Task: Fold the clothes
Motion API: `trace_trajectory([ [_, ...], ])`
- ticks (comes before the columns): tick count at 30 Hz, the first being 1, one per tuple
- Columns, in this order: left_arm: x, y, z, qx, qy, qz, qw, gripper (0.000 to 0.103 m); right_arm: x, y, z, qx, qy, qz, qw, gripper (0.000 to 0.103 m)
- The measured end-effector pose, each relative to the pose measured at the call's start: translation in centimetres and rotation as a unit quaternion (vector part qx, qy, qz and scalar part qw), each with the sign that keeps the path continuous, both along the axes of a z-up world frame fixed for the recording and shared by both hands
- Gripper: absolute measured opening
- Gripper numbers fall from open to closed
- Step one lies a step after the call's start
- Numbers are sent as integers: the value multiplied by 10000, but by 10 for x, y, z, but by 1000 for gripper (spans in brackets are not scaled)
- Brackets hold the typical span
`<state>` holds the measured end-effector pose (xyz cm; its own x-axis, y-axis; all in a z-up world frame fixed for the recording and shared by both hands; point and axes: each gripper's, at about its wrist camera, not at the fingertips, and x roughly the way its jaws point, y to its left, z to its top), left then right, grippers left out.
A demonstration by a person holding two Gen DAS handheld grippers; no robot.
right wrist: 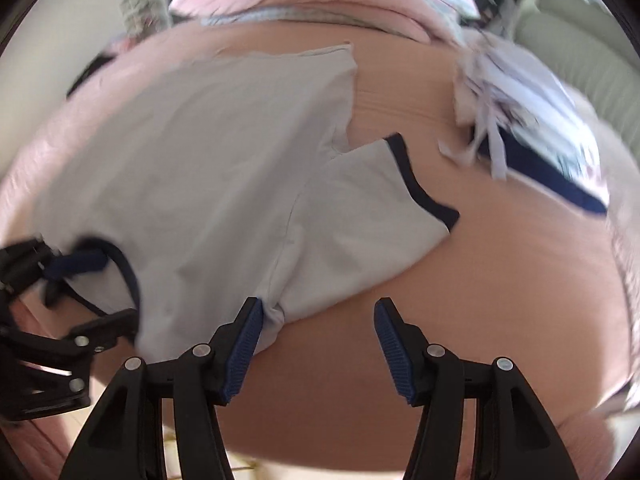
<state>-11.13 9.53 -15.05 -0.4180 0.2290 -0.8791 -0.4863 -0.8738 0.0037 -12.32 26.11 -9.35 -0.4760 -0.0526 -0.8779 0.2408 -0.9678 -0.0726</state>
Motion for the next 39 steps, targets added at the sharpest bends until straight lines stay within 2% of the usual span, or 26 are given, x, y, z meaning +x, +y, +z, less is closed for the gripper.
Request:
trace_trajectory([
  [3, -5, 6, 2, -75, 118, -11, 9999, 57, -4, -6, -6, 396, 297, 256, 9984, 59],
  [8, -23, 9, 8, 111, 178, 449, 9988, 57, -9, 10, -9, 5, 572, -355, 9977, 59],
  [11, -16, 11, 3, -144, 149, 353, 9992, 58, -6, 8, -9, 422, 831, -350, 9950, 59],
  [13, -7, 13, 2, -13, 65, 183, 9998, 57, -9, 4, -13, 775, 898, -444, 9920, 59],
  [14, 0, 13, 3, 64, 25, 62, 10000, 57, -11, 6, -16, 633, 802, -483, 9936, 59],
  [16, 12, 14, 5, 101, 90, -230, 9996, 57, -6, 20, -1, -220, 644, -519, 9963, 59],
  [18, 17, 13, 7, 299, -12, -430, 9986, 57, -1, 25, 13, -1004, 671, -371, 9920, 59],
  [20, 18, 6, 12, 621, -65, -405, 9972, 57, 8, 21, 20, -1259, 785, -214, 9887, 59],
  [23, 9, -13, 22, 1022, 24, 78, 9947, 57, 9, 5, 11, -658, 745, -125, 9950, 59],
  [25, -1, -13, 23, 869, 196, 316, 9955, 57, 5, -1, -4, -124, 551, -116, 9983, 59],
  [28, -13, -5, 13, 424, 241, 293, 9984, 57, 4, -6, -11, -5, 497, 14, 9988, 59],
  [31, -1, -1, 6, 83, 327, 28, 9994, 57, 4, -3, -8, 197, 598, -148, 9979, 59],
  [33, 9, 1, 9, 420, 181, -192, 9988, 57, 2, 3, -7, 269, 680, -326, 9968, 59],
  [36, 21, -1, 13, 606, -50, -526, 9968, 57, 3, 7, 0, 131, 856, -389, 9955, 59],
  [37, 23, -5, 16, 710, -168, -623, 9954, 57, 6, 6, 4, -97, 874, -413, 9953, 59],
  [39, 25, -19, 24, 1087, -424, -646, 9911, 57, 16, 0, 13, -513, 984, -127, 9937, 59],
])
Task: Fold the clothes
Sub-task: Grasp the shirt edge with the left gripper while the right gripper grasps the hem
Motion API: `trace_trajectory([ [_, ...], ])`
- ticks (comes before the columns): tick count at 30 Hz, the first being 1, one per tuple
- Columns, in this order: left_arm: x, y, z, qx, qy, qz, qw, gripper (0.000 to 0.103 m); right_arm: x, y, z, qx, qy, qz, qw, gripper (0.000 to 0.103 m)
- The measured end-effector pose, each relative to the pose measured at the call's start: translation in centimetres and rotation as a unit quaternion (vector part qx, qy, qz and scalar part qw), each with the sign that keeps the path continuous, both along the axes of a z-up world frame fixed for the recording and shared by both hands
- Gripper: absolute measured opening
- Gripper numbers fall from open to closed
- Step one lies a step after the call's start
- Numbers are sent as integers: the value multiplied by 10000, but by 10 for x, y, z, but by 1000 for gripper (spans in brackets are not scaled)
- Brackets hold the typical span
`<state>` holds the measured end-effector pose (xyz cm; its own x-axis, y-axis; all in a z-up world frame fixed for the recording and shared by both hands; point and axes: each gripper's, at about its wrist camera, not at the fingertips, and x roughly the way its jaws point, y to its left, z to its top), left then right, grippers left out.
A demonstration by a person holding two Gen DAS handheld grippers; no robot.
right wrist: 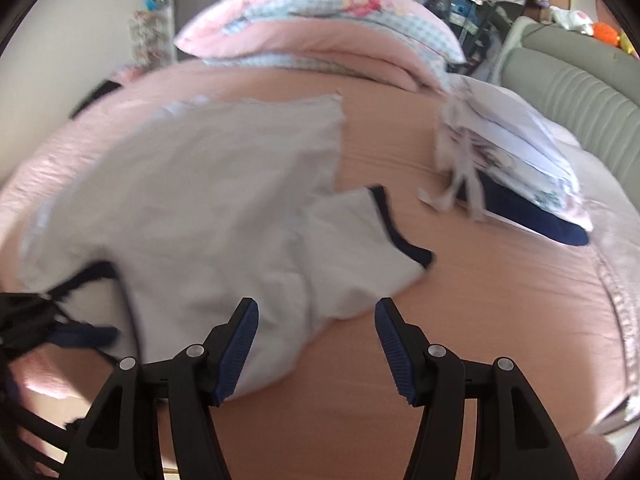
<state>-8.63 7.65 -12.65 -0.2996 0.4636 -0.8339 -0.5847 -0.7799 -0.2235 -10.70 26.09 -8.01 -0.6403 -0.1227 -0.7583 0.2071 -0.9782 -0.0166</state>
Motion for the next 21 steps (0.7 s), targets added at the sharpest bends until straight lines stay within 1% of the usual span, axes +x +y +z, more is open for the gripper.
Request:
trace_trajectory([
  [1, 1, -9, 3, 196, -186, 29, 9996, 58, 3, -6, 1, -85, 10, 182, 9998, 59],
  [2, 2, -17, 6, 334, -317, 137, 9988, 58, 5, -14, -1, -59, -16, 357, 9993, 59],
  [3, 4, -26, 8, 395, -360, 345, 9980, 58, 9, -25, -6, 114, -121, 519, 9985, 59],
  [5, 9, -51, 12, 469, -365, 853, 9946, 58, 12, -44, -25, 728, -408, 650, 9944, 60],
  [6, 10, -66, 14, 512, -360, 1222, 9905, 58, 17, -51, -31, 988, -395, 733, 9916, 60],
  [7, 10, -83, 15, 582, -376, 1643, 9840, 58, 23, -55, -29, 1095, -327, 838, 9899, 60],
  [8, 11, -102, 15, 678, -404, 2083, 9749, 58, 29, -60, -27, 1192, -257, 944, 9880, 59],
  [10, 15, -139, 11, 993, -472, 2861, 9519, 58, 39, -63, -27, 1048, -431, 1208, 9862, 59],
  [12, 19, -172, 6, 1289, -551, 3446, 9282, 58, 36, -54, -23, 609, -622, 1071, 9904, 59],
  [13, 20, -185, 2, 1438, -621, 3698, 9158, 57, 31, -45, -20, 184, -803, 882, 9927, 59],
  [14, 21, -196, -4, 1596, -739, 3895, 9041, 57, 24, -32, -18, -367, -960, 579, 9930, 59],
  [15, 24, -204, -9, 1754, -875, 4044, 8933, 57, 21, -16, -17, -967, -1073, 194, 9893, 59],
  [16, 26, -212, -15, 1910, -1011, 4191, 8819, 57, 18, -1, -16, -1564, -1178, -197, 9804, 59],
  [17, 29, -220, -21, 2065, -1146, 4334, 8697, 57, 17, 10, -18, -1993, -1306, -478, 9700, 59],
  [18, 31, -224, -24, 2197, -1216, 4406, 8619, 57, 16, 17, -23, -2310, -1489, -613, 9595, 59],
  [19, 32, -223, -25, 2303, -1211, 4396, 8597, 57, 17, 17, -28, -2484, -1673, -635, 9520, 59],
  [21, 28, -214, -30, 2595, -1345, 4191, 8596, 57, 18, 13, -35, -2633, -1922, -627, 9433, 59],
])
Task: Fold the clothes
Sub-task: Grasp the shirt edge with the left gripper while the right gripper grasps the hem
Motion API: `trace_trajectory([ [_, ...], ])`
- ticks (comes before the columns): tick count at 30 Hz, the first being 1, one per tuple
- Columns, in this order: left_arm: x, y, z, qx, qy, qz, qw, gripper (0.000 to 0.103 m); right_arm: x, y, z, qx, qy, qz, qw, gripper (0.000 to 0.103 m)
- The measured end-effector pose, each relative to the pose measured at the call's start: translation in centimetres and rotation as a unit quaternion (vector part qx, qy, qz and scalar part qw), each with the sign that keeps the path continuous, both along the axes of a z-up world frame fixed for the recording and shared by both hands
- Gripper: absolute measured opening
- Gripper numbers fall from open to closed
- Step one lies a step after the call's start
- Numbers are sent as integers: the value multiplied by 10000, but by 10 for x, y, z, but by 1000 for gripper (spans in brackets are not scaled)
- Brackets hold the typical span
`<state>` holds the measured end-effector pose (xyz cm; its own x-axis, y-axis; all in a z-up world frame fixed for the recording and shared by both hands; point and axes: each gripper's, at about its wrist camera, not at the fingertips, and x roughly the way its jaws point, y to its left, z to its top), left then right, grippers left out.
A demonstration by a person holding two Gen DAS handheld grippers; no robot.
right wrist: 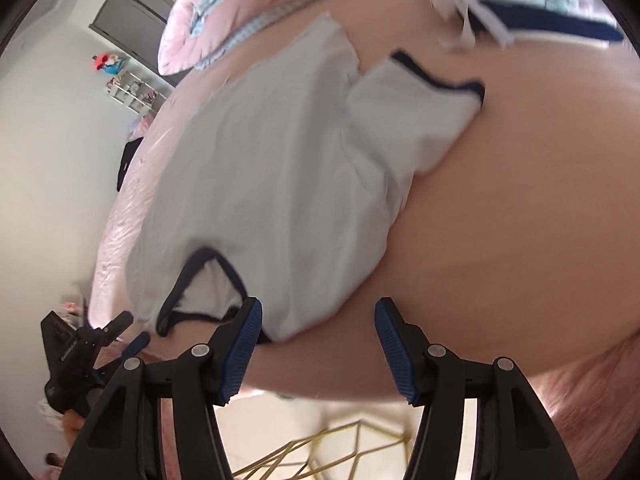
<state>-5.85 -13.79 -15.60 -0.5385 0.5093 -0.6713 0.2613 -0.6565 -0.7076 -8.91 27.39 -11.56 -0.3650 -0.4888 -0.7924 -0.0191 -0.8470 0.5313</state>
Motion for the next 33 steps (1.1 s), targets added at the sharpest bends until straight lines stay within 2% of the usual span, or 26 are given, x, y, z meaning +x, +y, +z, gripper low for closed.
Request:
trace_trajectory([
  [2, -4, 8, -6, 291, 9, -178, 9994, 57, 2, -6, -2, -183, -98, -51, 9998, 59],
  [4, -4, 8, -10, 284, 3, -213, 9994, 57, 1, -12, -7, -483, -227, -71, 9986, 59],
  [6, -7, 13, -10, 162, 86, -104, 9998, 57, -2, -15, -11, -584, -298, -223, 9976, 59],
  [9, -13, 18, -12, 241, 160, -68, 9996, 56, -13, -16, -19, -762, -320, -426, 9957, 56],
  [10, -15, 21, -12, 190, 215, -149, 9995, 54, -15, -17, -21, -802, -342, -494, 9950, 49],
  [11, -19, 26, -11, 73, 276, -261, 9993, 45, -16, -17, -20, -768, -342, -549, 9949, 37],
  [12, -22, 30, -10, -126, 309, -352, 9988, 20, -16, -19, -19, -699, -311, -530, 9957, 32],
  [13, -25, 33, -9, -422, 310, -416, 9978, 9, -16, -21, -18, -627, -279, -506, 9964, 22],
  [15, -27, 29, -2, -759, 441, -316, 9956, 9, -12, -26, -14, -207, -216, -396, 9988, 15],
  [18, -26, 16, 9, -1102, 665, -117, 9916, 9, -12, -27, -2, 841, 66, -233, 9962, 10],
  [19, -27, 15, 7, -1115, 629, -162, 9916, 9, -12, -30, 0, 1121, 148, -177, 9934, 10],
  [21, -27, 16, -2, -1087, 425, -204, 9930, 9, -12, -35, 3, 1260, 188, -122, 9918, 12],
  [22, -26, 18, -6, -1007, 354, -273, 9939, 9, -11, -36, 3, 1210, 173, -155, 9924, 14],
  [24, -28, 24, -14, -681, 207, -527, 9961, 10, -9, -38, 3, 796, 28, -102, 9968, 14],
  [26, -30, 29, -18, -523, 133, -667, 9963, 13, -7, -39, -1, 355, -157, -42, 9992, 26],
  [27, -31, 31, -19, -450, 123, -702, 9964, 15, -6, -40, -4, 141, -240, -41, 9996, 28],
  [31, -34, 32, -24, -57, 181, -587, 9981, 27, -3, -35, -21, -551, -446, -401, 9967, 33],
  [33, -38, 37, -26, 42, 264, -567, 9980, 28, -9, -36, -28, -954, -573, -476, 9926, 33],
])
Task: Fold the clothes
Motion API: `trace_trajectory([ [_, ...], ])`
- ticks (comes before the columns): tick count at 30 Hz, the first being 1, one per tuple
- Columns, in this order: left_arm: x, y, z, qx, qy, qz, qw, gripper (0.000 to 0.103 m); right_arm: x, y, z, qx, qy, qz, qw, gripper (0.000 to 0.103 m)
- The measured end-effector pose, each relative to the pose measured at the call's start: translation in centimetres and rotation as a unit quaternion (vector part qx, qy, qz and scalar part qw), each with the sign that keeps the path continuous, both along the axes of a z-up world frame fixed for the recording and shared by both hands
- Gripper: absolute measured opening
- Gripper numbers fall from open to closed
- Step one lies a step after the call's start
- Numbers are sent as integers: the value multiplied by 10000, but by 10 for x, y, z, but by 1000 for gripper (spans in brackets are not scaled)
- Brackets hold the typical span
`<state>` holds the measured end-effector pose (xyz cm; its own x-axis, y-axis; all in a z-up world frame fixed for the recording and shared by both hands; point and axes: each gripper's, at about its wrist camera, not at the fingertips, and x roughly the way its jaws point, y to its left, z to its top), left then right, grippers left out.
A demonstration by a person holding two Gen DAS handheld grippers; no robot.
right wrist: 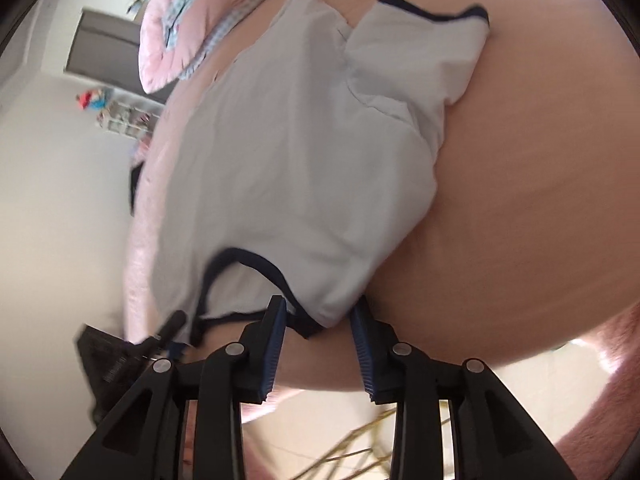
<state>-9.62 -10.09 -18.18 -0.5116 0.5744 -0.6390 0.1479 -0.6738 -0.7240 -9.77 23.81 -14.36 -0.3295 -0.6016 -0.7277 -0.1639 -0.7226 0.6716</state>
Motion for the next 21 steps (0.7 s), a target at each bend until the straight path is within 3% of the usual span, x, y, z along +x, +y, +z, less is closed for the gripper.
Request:
trace_trajectory([
  [2, -4, 5, 1, 150, 74, -260, 9995, 19, -9, -9, -3, 210, 162, 207, 9994, 33],
  [3, -5, 7, 4, 237, 141, -371, 9989, 5, -15, -12, 1, 319, 222, 344, 9987, 32],
  [5, -6, 8, 13, 396, 358, -412, 9977, 5, -24, -14, 9, 264, 251, 562, 9978, 14],
  [7, -3, 4, 19, 541, 456, -392, 9967, 5, -27, -11, 15, -130, 184, 542, 9983, 14],
  [9, 0, -5, 15, 833, 371, -308, 9954, 5, -25, -6, 17, -585, 116, 428, 9973, 14],
  [11, 3, -13, 10, 877, 228, -156, 9958, 5, -10, 12, 13, -899, 81, 309, 9954, 14],
  [16, 6, -21, 12, 892, 367, 160, 9952, 6, 1, 41, 9, -339, 104, -212, 9991, 14],
  [20, 1, -5, 13, 538, 305, -194, 9979, 13, -3, 41, 0, -505, 30, -195, 9985, 15],
  [21, 0, -1, 10, 404, 161, -349, 9984, 20, -4, 38, -5, -503, -55, -100, 9987, 16],
])
